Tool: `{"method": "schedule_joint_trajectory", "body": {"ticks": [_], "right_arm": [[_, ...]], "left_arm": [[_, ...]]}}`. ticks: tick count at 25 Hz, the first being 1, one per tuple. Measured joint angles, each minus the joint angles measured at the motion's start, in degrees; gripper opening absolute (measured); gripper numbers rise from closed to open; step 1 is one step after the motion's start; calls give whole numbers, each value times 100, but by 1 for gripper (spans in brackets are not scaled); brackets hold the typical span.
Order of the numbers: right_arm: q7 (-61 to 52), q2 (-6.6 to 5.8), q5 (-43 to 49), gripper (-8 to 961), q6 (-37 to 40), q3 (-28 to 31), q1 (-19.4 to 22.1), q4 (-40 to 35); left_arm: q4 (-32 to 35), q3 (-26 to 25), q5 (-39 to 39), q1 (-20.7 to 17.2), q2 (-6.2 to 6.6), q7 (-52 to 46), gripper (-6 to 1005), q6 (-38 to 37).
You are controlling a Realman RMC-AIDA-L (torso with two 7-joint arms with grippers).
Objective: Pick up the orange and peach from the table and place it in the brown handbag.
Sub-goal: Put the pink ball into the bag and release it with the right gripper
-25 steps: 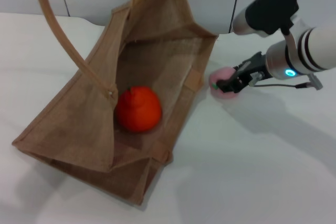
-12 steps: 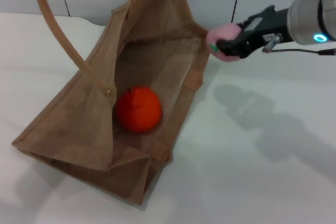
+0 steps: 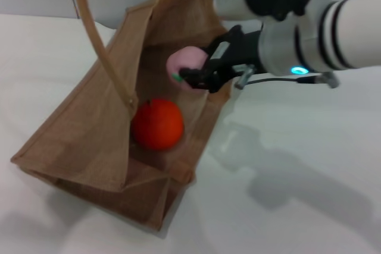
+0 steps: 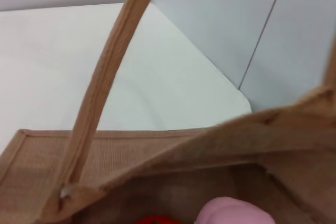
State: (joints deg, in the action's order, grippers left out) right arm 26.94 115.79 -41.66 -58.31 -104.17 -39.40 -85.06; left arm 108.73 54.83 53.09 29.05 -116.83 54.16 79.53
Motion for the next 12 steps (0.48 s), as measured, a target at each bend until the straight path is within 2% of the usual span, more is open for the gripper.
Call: {"method": "schedule_joint_trajectory", "body": {"ticks": [7,12], "right_arm": [[730,0,-541,460,850,-135,-327,1086],[1212,-7,-1007,460,1184,-98,-590,1741]], "left_arm": [[396,414,23,52,-7,-252,137,3],[674,489,35,35,-7,-399,143,35]]}}
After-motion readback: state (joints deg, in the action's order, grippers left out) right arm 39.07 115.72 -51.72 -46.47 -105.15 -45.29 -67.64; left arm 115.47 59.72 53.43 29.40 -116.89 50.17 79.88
